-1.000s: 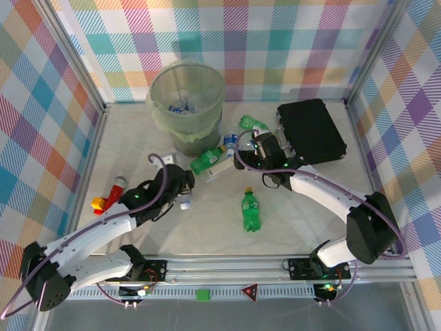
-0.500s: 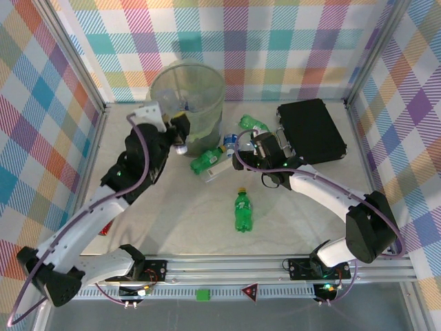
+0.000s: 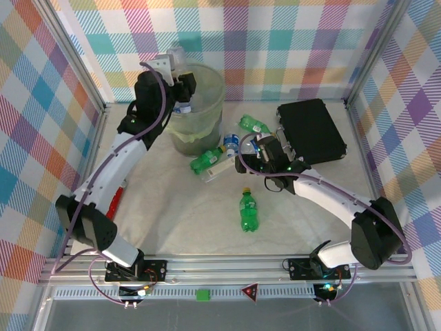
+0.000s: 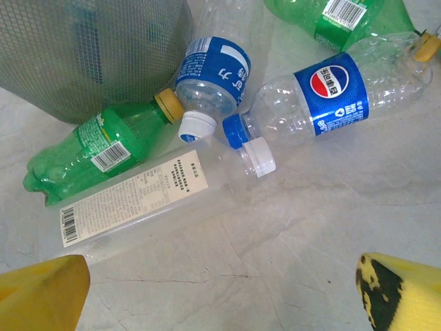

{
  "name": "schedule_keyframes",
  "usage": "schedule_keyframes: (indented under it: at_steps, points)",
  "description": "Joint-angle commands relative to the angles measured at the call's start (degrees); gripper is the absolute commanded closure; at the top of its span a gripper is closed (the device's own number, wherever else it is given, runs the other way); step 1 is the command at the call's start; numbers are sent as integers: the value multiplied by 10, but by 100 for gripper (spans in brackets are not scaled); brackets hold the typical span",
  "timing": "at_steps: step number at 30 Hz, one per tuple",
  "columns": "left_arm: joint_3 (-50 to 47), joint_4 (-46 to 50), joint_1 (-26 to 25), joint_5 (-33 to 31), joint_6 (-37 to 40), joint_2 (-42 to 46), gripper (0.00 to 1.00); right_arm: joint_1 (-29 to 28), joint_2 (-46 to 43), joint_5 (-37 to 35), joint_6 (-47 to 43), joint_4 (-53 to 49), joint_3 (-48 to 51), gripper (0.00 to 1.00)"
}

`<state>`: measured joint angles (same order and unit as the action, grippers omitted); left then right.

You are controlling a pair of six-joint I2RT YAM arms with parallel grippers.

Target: Put the plastic bottles in the bin

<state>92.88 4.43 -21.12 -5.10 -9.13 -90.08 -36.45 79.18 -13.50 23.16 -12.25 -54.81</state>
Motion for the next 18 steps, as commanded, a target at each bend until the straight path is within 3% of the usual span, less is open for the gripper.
schedule_keyframes:
  at_steps: [1, 11, 13, 18]
  points:
    - [38, 11, 14, 29, 10, -31, 46, -2, -21, -14, -4, -11, 13, 1]
    - [67, 60, 38, 40, -3, -113, 44, -2, -35, -23, -7, -20, 24, 1]
    - [78, 73, 41, 46, -9, -125, 40, -2, -37, -26, -6, -23, 25, 1]
    - [92, 84, 45, 60, -24, -133, 16, -2, -37, -32, -4, -32, 25, 1]
